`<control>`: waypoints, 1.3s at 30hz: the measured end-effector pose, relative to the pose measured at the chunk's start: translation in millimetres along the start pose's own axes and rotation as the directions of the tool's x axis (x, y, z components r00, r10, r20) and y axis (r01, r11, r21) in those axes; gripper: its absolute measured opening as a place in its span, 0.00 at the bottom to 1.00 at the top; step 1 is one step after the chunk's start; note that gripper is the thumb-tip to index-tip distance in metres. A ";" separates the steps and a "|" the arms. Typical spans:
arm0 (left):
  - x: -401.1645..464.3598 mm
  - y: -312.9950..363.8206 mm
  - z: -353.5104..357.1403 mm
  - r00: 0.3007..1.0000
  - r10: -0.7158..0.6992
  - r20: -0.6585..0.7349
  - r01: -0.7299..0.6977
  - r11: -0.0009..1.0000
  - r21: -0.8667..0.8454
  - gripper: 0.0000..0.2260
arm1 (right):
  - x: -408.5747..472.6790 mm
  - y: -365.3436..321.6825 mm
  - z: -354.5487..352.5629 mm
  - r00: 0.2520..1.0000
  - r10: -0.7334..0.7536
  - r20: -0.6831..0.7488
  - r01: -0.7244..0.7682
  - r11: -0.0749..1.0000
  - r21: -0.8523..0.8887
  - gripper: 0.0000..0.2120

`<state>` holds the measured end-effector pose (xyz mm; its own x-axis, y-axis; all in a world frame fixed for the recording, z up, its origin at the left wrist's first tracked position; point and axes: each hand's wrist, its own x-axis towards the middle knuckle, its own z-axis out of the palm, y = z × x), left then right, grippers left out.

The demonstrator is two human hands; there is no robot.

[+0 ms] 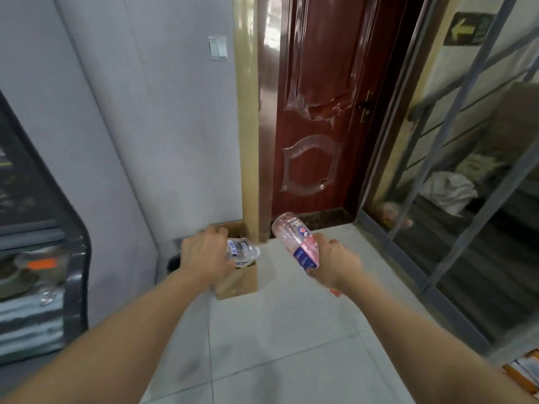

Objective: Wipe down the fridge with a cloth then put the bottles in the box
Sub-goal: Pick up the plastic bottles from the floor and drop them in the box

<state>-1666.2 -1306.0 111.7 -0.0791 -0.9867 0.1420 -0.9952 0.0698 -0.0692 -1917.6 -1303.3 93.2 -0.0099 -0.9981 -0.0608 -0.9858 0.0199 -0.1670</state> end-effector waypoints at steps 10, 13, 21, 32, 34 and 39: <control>197.3 45.3 39.3 0.997 -0.072 0.039 0.072 0.997 0.011 0.21 | 205.4 57.1 -25.9 0.997 -0.079 0.013 0.079 0.996 -0.027 0.32; 244.6 54.9 44.0 0.993 -0.106 0.049 0.104 0.994 0.045 0.20 | 260.2 69.0 -30.9 0.994 -0.107 0.036 0.107 0.994 -0.013 0.32; 359.5 75.4 69.5 0.956 -0.293 0.032 0.290 0.954 0.073 0.20 | 427.3 88.3 -36.6 0.951 -0.297 0.079 0.302 0.951 -0.060 0.31; 410.9 88.0 107.1 0.723 -0.675 0.147 0.672 0.736 0.078 0.22 | 591.3 51.5 -4.8 0.709 -0.651 0.271 0.680 0.732 -0.022 0.30; 413.9 79.8 115.0 0.667 -0.727 0.166 0.724 0.684 0.088 0.23 | 607.5 33.6 8.2 0.660 -0.686 0.306 0.724 0.690 -0.012 0.31; 429.1 46.6 148.5 0.538 -0.823 0.182 0.823 0.560 0.099 0.23 | 648.9 -18.6 39.3 0.557 -0.739 0.380 0.797 0.604 0.006 0.32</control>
<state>-1737.8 -1747.9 22.8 0.7873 -0.6148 -0.0462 -0.6161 -0.7874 -0.0200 -1899.1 -1949.0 18.2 0.7865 -0.5481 -0.2844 -0.6020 -0.7832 -0.1556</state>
